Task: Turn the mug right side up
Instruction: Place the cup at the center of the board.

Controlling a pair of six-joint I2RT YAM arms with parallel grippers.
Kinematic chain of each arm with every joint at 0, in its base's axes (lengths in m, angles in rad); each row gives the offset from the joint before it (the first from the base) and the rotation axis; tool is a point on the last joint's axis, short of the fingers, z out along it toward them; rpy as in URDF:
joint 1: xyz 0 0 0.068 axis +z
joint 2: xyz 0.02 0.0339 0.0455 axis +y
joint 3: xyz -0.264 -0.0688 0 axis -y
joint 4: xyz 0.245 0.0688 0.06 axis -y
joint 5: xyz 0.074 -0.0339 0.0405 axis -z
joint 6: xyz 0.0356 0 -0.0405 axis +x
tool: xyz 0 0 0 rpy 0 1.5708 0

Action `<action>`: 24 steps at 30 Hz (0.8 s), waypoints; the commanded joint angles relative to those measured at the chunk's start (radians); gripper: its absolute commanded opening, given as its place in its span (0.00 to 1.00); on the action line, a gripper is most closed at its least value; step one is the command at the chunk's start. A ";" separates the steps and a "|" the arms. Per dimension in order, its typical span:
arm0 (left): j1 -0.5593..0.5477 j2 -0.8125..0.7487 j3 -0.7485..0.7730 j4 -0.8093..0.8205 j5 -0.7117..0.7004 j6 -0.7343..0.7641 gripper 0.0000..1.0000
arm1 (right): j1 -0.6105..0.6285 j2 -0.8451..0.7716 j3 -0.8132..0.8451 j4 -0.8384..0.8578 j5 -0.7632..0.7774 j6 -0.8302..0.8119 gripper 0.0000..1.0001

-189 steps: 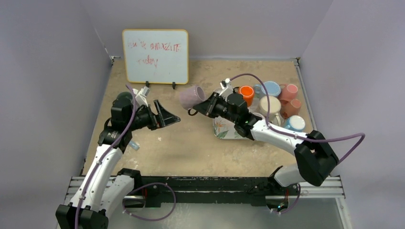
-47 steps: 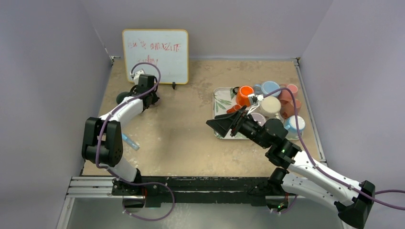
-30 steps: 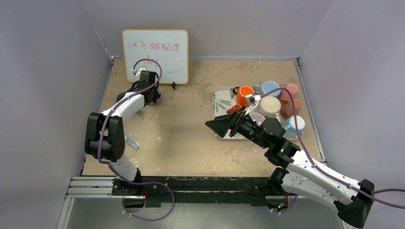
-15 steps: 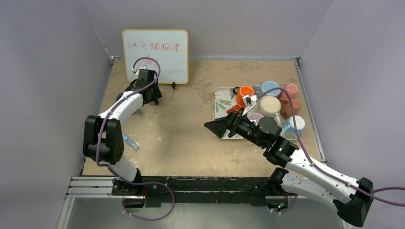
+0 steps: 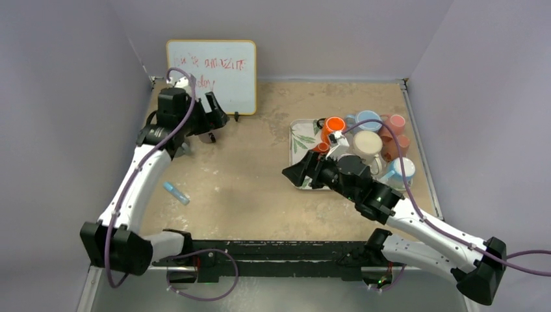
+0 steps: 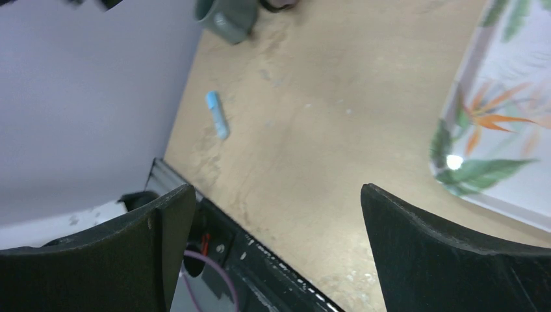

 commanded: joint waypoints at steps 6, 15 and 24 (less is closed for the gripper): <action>-0.002 -0.246 -0.227 -0.046 0.327 0.053 0.92 | 0.003 0.080 0.144 -0.372 0.362 0.087 0.99; -0.001 -0.378 -0.361 -0.052 0.386 0.039 0.97 | 0.003 0.250 0.215 -0.510 0.513 0.119 0.99; -0.001 -0.353 -0.377 -0.119 0.406 0.068 0.94 | -0.033 0.360 0.283 -0.541 0.581 0.138 0.94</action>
